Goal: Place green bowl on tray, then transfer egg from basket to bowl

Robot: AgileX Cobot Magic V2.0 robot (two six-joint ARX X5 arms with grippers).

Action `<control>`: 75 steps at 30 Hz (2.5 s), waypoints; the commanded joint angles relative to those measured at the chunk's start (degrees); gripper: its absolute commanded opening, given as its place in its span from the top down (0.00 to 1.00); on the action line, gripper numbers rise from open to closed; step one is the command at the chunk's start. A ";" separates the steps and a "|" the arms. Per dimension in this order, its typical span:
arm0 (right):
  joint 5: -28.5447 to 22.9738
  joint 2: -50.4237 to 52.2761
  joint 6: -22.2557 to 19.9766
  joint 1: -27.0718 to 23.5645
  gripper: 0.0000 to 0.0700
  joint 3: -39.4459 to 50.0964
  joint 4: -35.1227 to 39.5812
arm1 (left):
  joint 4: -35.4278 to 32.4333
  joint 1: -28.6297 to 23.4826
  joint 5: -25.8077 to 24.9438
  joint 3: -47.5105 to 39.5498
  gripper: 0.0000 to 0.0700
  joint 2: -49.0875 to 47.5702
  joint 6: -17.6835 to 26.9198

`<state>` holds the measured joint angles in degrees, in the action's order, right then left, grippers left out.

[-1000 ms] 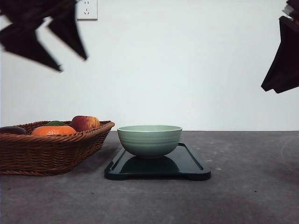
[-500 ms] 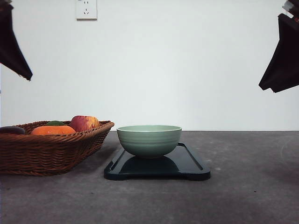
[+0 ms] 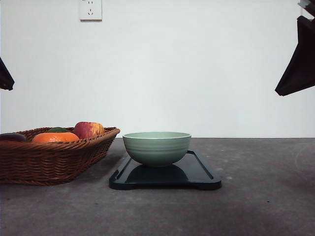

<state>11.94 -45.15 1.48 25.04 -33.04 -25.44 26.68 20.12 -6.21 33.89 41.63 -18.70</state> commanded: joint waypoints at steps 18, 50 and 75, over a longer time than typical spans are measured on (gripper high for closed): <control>0.07 -0.35 -0.04 0.33 0.98 -0.17 0.57 | -4.45 -9.06 0.65 -6.44 1.00 -12.17 8.46; 0.04 -0.37 -0.04 0.33 0.98 -0.20 1.47 | -16.55 -22.51 0.87 -33.14 1.00 -41.36 12.20; -4.63 13.25 -6.71 -6.95 0.98 8.37 7.82 | -16.42 -22.51 0.87 -33.14 1.00 -41.38 12.20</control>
<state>7.46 -33.62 -4.28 18.75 -25.71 -18.54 10.07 -2.37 -5.41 1.87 0.32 -6.98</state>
